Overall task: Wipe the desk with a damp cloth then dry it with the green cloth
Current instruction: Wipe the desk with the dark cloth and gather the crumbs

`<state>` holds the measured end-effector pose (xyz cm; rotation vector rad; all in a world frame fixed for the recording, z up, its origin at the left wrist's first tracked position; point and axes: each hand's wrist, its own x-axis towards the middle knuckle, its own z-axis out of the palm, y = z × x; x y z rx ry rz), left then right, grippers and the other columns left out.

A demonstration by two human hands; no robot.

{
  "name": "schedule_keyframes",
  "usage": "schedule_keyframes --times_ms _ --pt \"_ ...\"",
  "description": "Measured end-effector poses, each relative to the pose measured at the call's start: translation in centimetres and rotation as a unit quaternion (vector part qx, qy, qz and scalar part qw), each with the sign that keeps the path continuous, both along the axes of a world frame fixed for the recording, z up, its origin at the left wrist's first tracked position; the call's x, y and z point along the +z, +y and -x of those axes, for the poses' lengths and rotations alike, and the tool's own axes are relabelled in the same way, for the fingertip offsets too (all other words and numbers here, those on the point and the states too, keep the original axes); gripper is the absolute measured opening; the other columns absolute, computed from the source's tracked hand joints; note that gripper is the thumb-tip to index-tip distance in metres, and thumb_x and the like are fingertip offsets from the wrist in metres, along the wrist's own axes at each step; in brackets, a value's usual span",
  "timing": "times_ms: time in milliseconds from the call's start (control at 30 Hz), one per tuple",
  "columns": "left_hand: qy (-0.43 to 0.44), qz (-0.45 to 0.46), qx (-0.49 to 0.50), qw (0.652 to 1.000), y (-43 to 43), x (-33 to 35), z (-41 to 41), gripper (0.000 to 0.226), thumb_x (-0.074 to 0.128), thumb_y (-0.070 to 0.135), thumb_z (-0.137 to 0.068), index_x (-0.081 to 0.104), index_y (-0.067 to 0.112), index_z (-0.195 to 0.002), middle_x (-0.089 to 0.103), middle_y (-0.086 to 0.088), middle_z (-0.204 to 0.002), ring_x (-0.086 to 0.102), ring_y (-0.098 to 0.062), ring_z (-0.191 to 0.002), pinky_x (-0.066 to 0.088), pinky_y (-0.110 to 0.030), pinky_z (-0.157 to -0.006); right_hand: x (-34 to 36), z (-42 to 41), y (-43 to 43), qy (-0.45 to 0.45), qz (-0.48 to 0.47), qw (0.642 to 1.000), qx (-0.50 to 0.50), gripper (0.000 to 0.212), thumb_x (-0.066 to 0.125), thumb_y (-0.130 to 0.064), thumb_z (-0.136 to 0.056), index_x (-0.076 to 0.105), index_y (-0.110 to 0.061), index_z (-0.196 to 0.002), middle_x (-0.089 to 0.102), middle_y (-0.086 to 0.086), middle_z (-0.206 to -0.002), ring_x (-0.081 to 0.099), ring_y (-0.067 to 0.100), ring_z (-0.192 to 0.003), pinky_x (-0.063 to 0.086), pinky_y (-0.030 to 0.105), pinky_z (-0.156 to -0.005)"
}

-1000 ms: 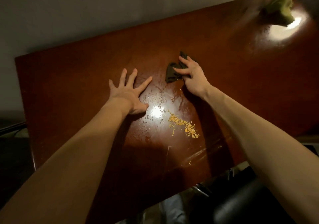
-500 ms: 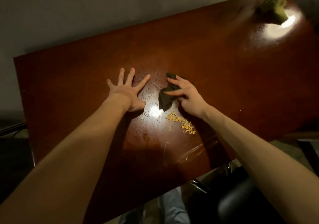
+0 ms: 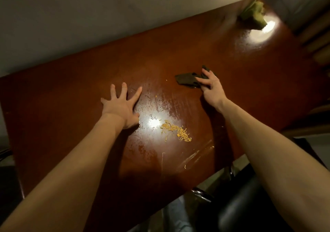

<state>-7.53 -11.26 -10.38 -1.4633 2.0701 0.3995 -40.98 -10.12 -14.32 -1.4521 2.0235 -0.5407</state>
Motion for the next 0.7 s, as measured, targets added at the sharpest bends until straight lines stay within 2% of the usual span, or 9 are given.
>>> schedule_keyframes --times_ms 167,333,500,600,700 --pt "0.018 0.002 0.006 1.0 1.2 -0.2 0.1 0.082 0.035 0.053 -0.105 -0.03 0.05 -0.154 -0.026 -0.009 -0.17 -0.017 -0.049 -0.155 0.019 -0.071 -0.121 1.5 4.2 6.5 -0.001 -0.026 0.996 -0.089 0.049 0.048 0.004 -0.103 0.064 -0.024 -0.139 0.027 -0.005 -0.167 0.008 0.018 -0.158 0.007 0.042 -0.127" --pt "0.018 0.001 0.001 1.0 1.4 -0.4 -0.1 0.08 0.031 0.056 -0.106 -0.033 0.05 -0.152 -0.03 -0.008 -0.169 -0.021 -0.048 -0.154 0.015 -0.07 -0.123 2.2 5.9 10.8 -0.023 -0.036 0.991 -0.129 0.048 0.047 0.0 -0.105 0.057 -0.023 -0.145 0.024 -0.008 -0.168 0.004 0.015 -0.158 0.006 0.043 -0.126" --pt "0.016 0.004 -0.007 1.0 1.4 -0.7 -0.2 0.08 0.03 0.056 -0.105 -0.036 0.049 -0.151 -0.03 -0.01 -0.169 -0.022 -0.05 -0.153 0.015 -0.072 -0.122 1.5 3.1 15.0 -0.035 -0.023 0.982 -0.186 0.046 0.047 -0.006 -0.107 0.055 -0.027 -0.146 0.024 -0.014 -0.167 0.005 0.009 -0.157 0.009 0.04 -0.128" --pt "0.017 0.006 -0.011 1.0 1.3 -0.6 -0.3 0.078 0.027 0.057 -0.105 -0.035 0.048 -0.151 -0.029 -0.01 -0.169 -0.022 -0.051 -0.153 0.017 -0.072 -0.121 1.6 0.3 17.3 -0.035 -0.024 0.98 -0.195 0.046 0.045 -0.007 -0.108 0.051 -0.027 -0.149 0.022 -0.013 -0.168 0.004 0.01 -0.156 0.007 0.035 -0.125" --pt "0.018 0.003 -0.009 1.0 1.3 -0.3 -0.3 0.077 0.026 0.057 -0.105 -0.035 0.048 -0.151 -0.028 -0.01 -0.169 -0.022 -0.052 -0.153 0.018 -0.072 -0.12 1.3 -3.4 19.0 -0.029 -0.02 0.976 -0.214 0.048 0.045 -0.007 -0.108 0.049 -0.027 -0.151 0.02 -0.01 -0.169 0.003 0.012 -0.157 0.004 0.04 -0.127"
